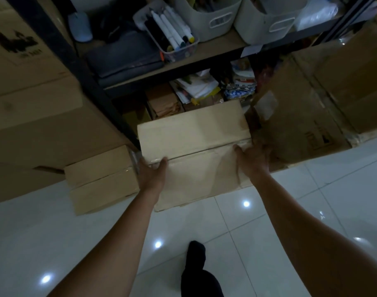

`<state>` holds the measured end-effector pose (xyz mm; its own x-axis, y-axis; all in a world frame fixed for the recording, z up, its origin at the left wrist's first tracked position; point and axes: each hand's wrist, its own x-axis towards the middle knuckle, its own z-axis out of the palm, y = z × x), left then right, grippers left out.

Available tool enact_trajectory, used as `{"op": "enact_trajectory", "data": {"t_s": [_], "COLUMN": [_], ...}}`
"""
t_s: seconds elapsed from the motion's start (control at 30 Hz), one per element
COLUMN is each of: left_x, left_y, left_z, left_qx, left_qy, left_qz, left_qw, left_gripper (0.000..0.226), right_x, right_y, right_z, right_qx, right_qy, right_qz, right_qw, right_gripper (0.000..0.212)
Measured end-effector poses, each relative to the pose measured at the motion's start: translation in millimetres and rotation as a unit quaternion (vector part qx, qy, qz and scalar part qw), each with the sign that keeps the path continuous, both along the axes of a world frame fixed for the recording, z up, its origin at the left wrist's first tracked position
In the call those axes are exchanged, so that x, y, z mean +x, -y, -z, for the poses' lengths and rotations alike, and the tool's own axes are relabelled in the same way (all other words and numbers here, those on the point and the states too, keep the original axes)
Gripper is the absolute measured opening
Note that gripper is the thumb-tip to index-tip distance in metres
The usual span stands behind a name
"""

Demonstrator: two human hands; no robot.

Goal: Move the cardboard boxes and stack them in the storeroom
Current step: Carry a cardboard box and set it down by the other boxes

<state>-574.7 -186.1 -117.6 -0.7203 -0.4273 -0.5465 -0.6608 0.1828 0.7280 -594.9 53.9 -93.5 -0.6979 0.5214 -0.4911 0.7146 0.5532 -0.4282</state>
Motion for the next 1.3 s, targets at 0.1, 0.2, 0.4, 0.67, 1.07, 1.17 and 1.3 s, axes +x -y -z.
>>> {"op": "enact_trajectory", "data": {"t_s": [0.1,0.2,0.4,0.67,1.07,1.17,1.3], "left_x": [18.1,41.4,100.6,121.6,67.9,55.0,42.9], "left_y": [48.0,106.7,235.2,353.2,395.9,401.5,404.8], "left_z": [-23.7,-43.8,-42.6,26.7,200.6,211.6,223.2], "left_qx": [-0.036,-0.058,-0.077,-0.084,-0.055,-0.060,-0.065], "left_qy": [-0.008,-0.031,-0.044,-0.014,-0.070,-0.081,-0.070], "left_qz": [-0.009,-0.014,-0.051,-0.046,-0.044,-0.033,-0.019], "left_qw": [0.999,0.998,0.995,0.995,0.995,0.994,0.995], "left_gripper": [0.077,0.079,0.075,0.072,0.040,0.044,0.055], "right_x": [7.7,20.9,65.7,88.5,26.0,25.3,22.4], "right_y": [43.0,99.1,226.7,337.7,369.7,372.4,378.8], "right_z": [-32.9,-64.9,-63.5,32.5,199.9,219.3,230.3], "right_qx": [-0.023,-0.035,-0.068,-0.070,-0.073,-0.070,-0.037], "right_qy": [-0.040,-0.073,-0.060,-0.014,-0.055,-0.097,-0.080], "right_qz": [-0.021,-0.070,-0.101,-0.135,-0.190,-0.184,-0.173], "right_qw": [0.999,0.994,0.991,0.988,0.978,0.976,0.981], "right_gripper": [0.071,0.063,0.053,0.055,0.049,0.048,0.057]}}
